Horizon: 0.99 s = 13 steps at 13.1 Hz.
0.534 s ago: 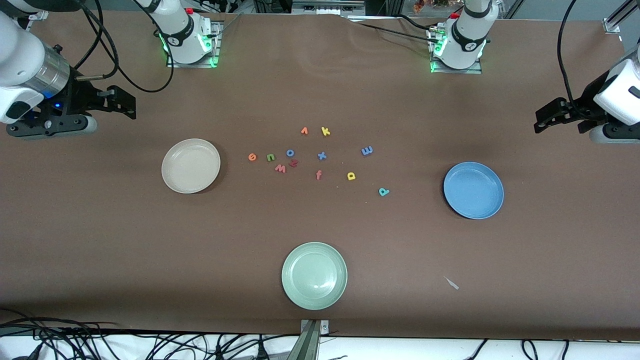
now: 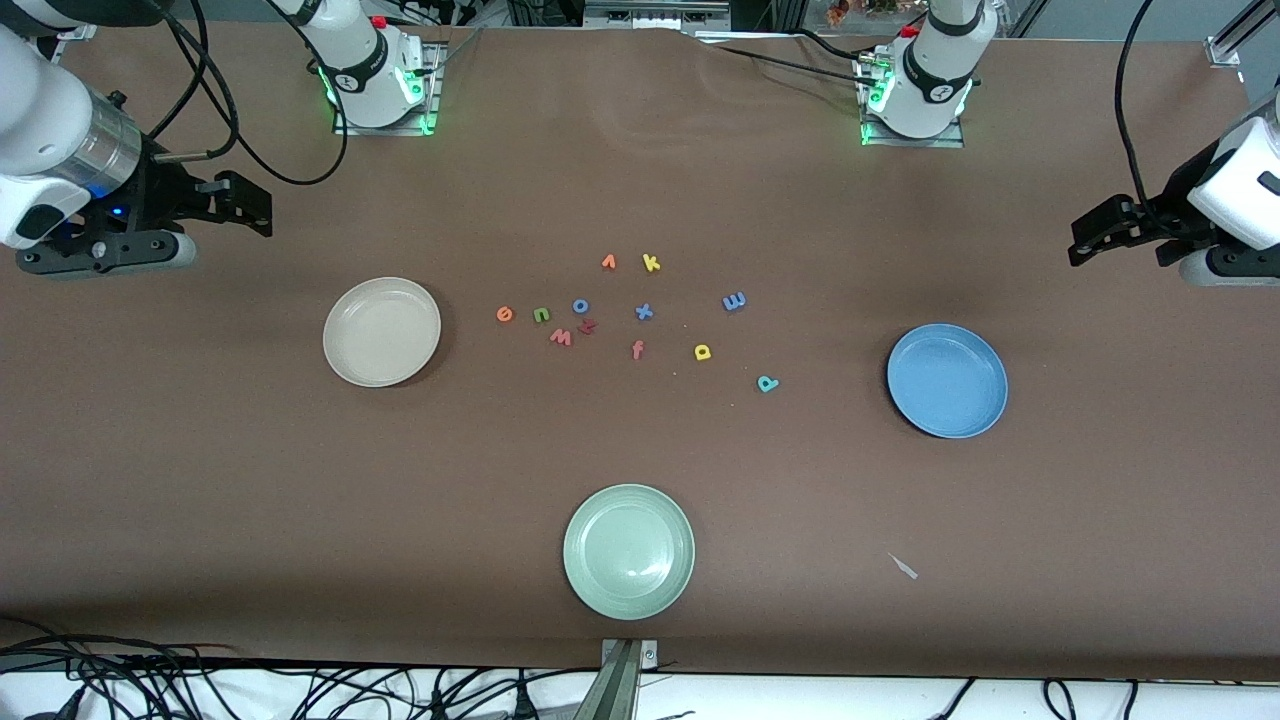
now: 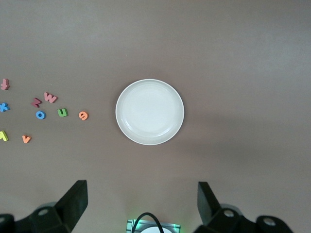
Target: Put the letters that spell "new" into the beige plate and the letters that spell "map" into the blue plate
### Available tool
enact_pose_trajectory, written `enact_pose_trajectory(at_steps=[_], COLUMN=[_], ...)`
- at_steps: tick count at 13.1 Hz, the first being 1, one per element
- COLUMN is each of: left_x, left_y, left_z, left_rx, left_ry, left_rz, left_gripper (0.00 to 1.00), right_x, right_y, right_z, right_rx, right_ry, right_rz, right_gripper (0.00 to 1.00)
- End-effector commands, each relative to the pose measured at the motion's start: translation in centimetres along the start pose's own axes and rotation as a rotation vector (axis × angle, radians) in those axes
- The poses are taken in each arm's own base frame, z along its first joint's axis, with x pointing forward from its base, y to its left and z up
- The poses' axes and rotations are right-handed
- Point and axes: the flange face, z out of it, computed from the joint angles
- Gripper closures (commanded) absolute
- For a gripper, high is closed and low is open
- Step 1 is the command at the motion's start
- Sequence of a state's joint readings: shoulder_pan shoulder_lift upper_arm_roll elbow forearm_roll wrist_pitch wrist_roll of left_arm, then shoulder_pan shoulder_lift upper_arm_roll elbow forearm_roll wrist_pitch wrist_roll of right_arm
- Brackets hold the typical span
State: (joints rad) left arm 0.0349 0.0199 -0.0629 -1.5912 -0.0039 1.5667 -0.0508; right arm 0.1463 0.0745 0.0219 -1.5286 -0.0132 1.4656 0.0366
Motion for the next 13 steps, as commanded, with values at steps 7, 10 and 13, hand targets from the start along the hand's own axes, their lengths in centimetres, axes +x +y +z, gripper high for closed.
enact_pose_trajectory(at_steps=[7,10,13], left_x=[-0.49,-0.43,-0.38], left_y=[-0.11,-0.11,-0.2], left_z=[-0.23,-0.09,-0.08], left_rx=[-0.006,-0.006,-0.006], left_ry=[0.009,0.007,0.007], left_rz=[-0.002,-0.002,-0.003], left_gripper=[0.0,0.0,0.0], right_x=[-0.24,-0.24,-0.25], right_y=[0.28,0.28,0.27], right_z=[0.21,0.21,0.43], right_rx=[-0.012,-0.012,-0.012], right_ry=[-0.014,-0.014,-0.02], right_rz=[-0.002,-0.005,-0.005], right_gripper=[0.0,0.0,0.0])
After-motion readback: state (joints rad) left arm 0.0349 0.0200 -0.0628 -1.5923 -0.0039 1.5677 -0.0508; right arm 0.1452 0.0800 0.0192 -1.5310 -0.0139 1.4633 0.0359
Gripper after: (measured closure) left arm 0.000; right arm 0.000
